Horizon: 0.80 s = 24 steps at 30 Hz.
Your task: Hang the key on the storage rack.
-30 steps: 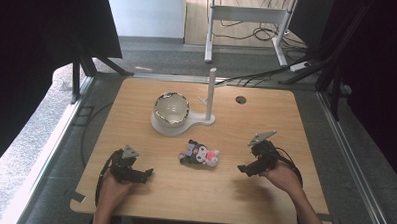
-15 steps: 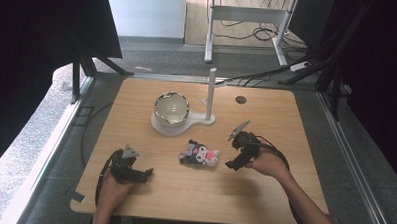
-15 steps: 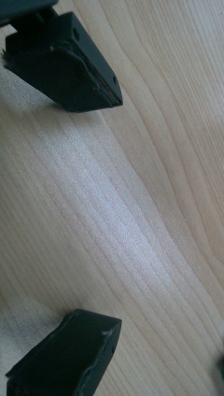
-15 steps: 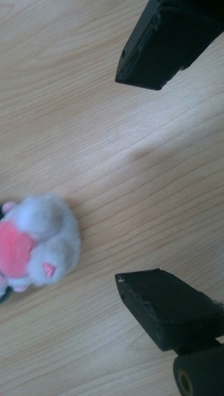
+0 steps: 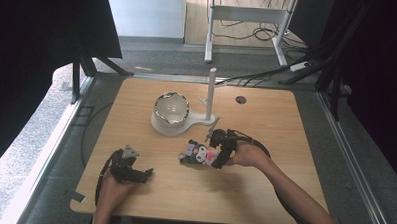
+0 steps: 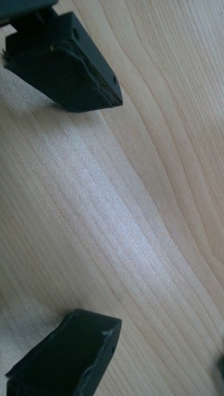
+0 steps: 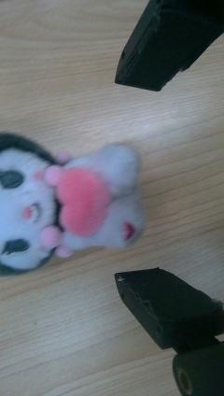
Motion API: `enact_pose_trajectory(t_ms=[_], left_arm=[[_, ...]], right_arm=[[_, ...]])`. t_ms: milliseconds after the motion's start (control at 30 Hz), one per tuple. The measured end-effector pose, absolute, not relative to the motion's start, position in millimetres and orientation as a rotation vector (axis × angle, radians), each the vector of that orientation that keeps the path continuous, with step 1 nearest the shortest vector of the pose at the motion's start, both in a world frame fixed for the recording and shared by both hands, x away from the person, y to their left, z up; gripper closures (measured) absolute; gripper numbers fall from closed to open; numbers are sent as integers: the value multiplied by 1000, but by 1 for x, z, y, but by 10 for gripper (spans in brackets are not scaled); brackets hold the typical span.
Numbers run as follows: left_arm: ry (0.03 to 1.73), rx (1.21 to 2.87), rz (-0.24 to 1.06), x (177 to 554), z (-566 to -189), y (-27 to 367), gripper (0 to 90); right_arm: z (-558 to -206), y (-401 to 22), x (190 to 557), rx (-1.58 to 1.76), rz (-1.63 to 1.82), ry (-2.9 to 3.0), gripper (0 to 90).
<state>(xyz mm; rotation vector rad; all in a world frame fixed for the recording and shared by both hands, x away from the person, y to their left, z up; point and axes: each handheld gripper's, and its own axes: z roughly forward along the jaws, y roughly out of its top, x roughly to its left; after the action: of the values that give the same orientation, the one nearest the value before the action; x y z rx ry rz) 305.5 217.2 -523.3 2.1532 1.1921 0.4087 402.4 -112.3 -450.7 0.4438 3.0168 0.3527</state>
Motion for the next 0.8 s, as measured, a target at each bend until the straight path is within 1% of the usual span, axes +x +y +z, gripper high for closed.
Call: enact_pose_trajectory(t_ms=[100,167,300,367,567,600,667,700,800], left_arm=[[1192,2153,409,306,-523,217,0],[1192,2153,409,306,-523,217,0],[1192,2153,409,306,-523,217,0],[1192,2153,409,306,-523,217,0],[1192,2153,409,306,-523,217,0],[1192,2154,409,306,-523,217,0],[1192,2153,409,306,-523,217,0],[1192,2153,409,306,-523,217,0],[1192,2153,409,306,-523,217,0]], right_arm=[[-453,-95,405,406,307,3031,65],[-453,-91,406,391,306,3034,70],[-458,-72,408,343,257,3051,109],[-461,-66,410,322,228,3055,130],[-471,-54,414,300,166,3066,144],[-474,-52,414,292,153,3072,154],[-480,-47,414,274,112,3065,214],[-480,-47,414,274,112,3065,214],[-481,-46,414,265,95,3061,258]])
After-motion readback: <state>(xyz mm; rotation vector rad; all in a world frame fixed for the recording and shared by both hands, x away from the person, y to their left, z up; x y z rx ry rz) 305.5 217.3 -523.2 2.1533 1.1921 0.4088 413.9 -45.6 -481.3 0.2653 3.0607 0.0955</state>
